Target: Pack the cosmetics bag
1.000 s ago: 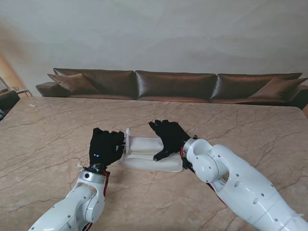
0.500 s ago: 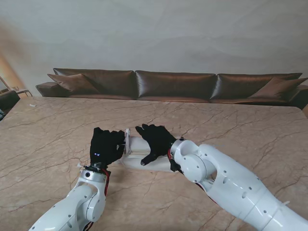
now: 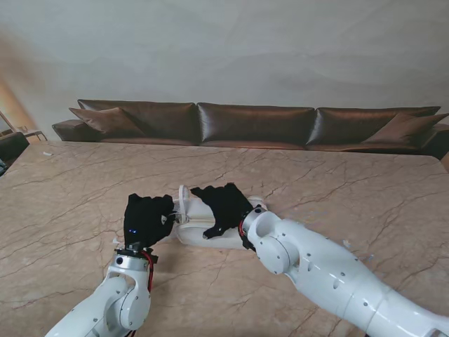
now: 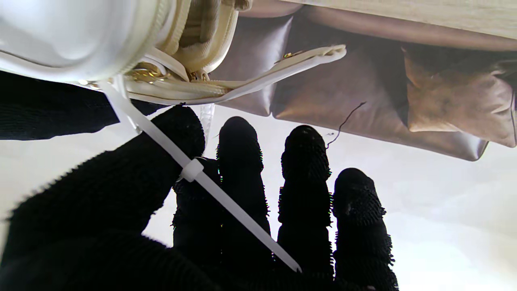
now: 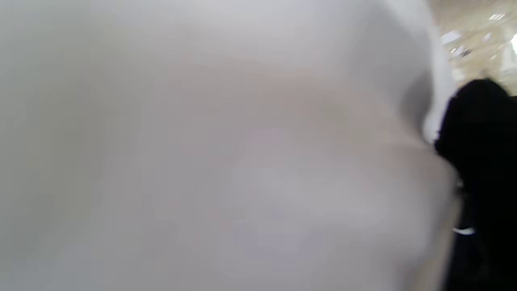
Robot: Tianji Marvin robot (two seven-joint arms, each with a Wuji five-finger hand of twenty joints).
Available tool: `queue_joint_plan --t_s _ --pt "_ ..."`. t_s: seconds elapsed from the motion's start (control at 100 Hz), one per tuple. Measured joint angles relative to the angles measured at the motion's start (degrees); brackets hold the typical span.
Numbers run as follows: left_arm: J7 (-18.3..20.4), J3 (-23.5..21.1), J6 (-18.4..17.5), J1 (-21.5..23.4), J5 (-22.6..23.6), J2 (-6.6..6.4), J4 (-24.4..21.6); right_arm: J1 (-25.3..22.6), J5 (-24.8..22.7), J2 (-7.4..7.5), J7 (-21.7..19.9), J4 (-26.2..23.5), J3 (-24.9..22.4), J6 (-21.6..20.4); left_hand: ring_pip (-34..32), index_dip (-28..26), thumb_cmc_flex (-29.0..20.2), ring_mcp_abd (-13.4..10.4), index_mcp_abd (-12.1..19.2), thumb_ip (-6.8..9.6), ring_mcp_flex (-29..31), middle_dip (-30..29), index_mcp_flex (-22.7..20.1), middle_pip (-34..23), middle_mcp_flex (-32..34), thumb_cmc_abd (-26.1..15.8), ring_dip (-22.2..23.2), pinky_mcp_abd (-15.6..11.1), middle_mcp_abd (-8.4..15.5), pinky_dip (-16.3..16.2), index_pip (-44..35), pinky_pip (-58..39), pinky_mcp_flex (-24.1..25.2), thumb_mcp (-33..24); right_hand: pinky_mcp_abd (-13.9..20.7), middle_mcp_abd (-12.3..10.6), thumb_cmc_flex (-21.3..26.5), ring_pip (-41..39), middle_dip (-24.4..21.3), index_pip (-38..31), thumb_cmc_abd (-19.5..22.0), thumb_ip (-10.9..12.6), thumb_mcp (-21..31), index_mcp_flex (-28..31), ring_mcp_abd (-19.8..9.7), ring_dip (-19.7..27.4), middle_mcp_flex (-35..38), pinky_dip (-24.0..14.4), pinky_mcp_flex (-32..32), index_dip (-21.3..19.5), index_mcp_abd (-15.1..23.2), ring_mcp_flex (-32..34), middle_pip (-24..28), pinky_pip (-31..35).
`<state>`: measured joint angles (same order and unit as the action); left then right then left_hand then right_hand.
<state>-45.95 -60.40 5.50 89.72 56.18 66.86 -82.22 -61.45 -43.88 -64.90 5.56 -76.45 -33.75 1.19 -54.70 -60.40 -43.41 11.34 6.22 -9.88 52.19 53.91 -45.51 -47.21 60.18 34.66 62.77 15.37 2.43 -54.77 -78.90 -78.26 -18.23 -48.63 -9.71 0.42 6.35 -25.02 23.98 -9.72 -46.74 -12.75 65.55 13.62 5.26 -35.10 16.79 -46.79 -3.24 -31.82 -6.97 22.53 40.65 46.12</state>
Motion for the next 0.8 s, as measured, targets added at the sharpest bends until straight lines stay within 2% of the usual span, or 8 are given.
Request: queue_joint_plan --t_s 0.08,0.19,0.25,0.33,0.37,0.47,0.53,0.8 --pt "-0.2 -0.2 -0.1 0.2 -0.3 0.0 0.0 0.0 -0.4 -1.25 4.9 2.4 0.5 0.0 0.0 0.0 0.0 0.0 0.0 -0.01 0.0 0.0 0.1 0.0 0.0 0.0 0.0 0.0 0.0 0.0 0.0 0.0 0.0 0.0 -1.0 -3.7 4.3 -8.2 3.7 -9.5 -0.2 0.7 -0.1 6.4 -1.8 -5.7 10.9 -3.2 -3.6 0.3 4.7 7.0 3.1 5.7" --pt "-0.7 -0.5 -0.2 0.4 -0.5 0.08 0.1 0.2 0.2 -2.06 5.0 3.1 0.4 -0.7 0.0 0.2 0.0 0.0 0.0 -0.02 0.0 0.0 0.1 0.0 0.0 0.0 0.0 0.0 0.0 0.0 0.0 0.0 0.0 0.0 -1.1 -6.7 7.4 -16.8 6.1 -22.2 2.1 2.3 0.2 14.1 -3.8 -11.6 23.8 -8.8 -9.7 -0.5 10.9 16.9 3.4 13.7" --pt "-1.1 -0.7 -0.2 0.6 -0.8 0.19 0.1 0.3 0.5 -2.22 4.9 3.4 0.2 -2.0 0.0 0.5 0.0 0.0 0.0 -0.02 0.0 0.0 0.1 0.0 0.0 0.0 0.0 0.0 0.0 0.0 0.0 0.0 0.0 0.0 -0.8 -7.3 12.4 -20.8 7.8 -31.8 1.5 -2.5 1.4 18.2 -4.8 -13.7 32.9 -10.9 -17.2 2.7 14.3 25.0 3.4 19.1" --pt "-1.4 -1.0 -0.1 0.8 -1.1 0.36 0.4 0.4 2.1 -2.66 5.6 4.6 -0.3 -5.4 0.0 0.6 0.0 0.0 0.0 -0.02 0.0 0.0 0.1 0.0 0.0 0.0 0.0 0.0 0.0 0.0 0.0 0.0 0.0 0.0 -0.8 -7.3 18.1 -25.5 7.9 -35.9 -1.0 -5.4 1.8 25.6 -5.0 -15.4 41.9 -11.6 -26.9 3.7 15.2 33.7 3.4 27.3" --pt "-1.5 -1.0 0.0 0.8 -1.2 0.46 0.5 0.4 3.5 -2.95 6.0 5.3 -0.7 -6.5 0.0 0.6 0.0 0.0 0.0 -0.02 0.0 0.0 0.1 0.0 0.0 0.0 0.0 0.0 0.0 0.0 0.0 0.0 0.0 0.0 -0.7 -7.2 19.6 -27.0 8.8 -35.9 -1.0 -6.3 1.8 27.9 -5.0 -16.3 43.3 -11.3 -30.1 0.3 15.2 35.1 3.4 31.8" --pt "-1.7 -1.2 0.4 1.0 -1.6 0.77 0.7 -0.4 4.6 -3.53 6.1 5.5 -2.1 -6.4 -0.1 0.6 0.1 0.0 0.0 -0.02 0.0 0.0 0.1 0.0 0.0 0.0 0.0 0.0 0.0 0.0 0.0 0.0 0.1 0.1 -0.9 -7.2 20.1 -31.5 12.8 -35.9 -2.3 -6.5 1.8 31.1 -5.0 -19.3 44.7 -10.7 -36.1 -13.2 15.2 37.2 6.4 38.1" --pt "-2.0 -1.3 0.6 1.0 -2.0 1.04 0.8 -1.4 5.5 -4.06 6.9 5.5 -3.4 -6.2 -0.1 0.6 0.1 0.0 0.0 -0.02 0.0 0.0 0.1 0.0 0.0 -0.1 0.0 0.0 0.0 0.0 0.0 0.0 0.1 0.1 -0.9 -7.2 20.1 -33.3 14.5 -35.9 -2.4 -6.5 1.8 32.3 -5.0 -20.9 44.7 -10.8 -37.7 -17.6 15.2 38.1 9.1 40.1" --pt "-4.7 -1.9 2.8 1.2 -2.4 2.28 1.4 -5.0 5.7 -5.53 12.2 4.8 -6.8 -1.6 -0.6 2.4 1.3 0.0 1.4 -0.03 0.0 0.0 0.7 -1.0 0.0 -1.0 0.1 0.5 -0.1 0.0 1.5 0.0 0.2 4.4 -1.4 -7.2 20.1 -36.3 17.4 -36.4 -1.6 -5.5 -0.6 34.5 -5.0 -23.9 45.4 -10.8 -42.7 -23.6 16.5 40.2 13.5 42.9"
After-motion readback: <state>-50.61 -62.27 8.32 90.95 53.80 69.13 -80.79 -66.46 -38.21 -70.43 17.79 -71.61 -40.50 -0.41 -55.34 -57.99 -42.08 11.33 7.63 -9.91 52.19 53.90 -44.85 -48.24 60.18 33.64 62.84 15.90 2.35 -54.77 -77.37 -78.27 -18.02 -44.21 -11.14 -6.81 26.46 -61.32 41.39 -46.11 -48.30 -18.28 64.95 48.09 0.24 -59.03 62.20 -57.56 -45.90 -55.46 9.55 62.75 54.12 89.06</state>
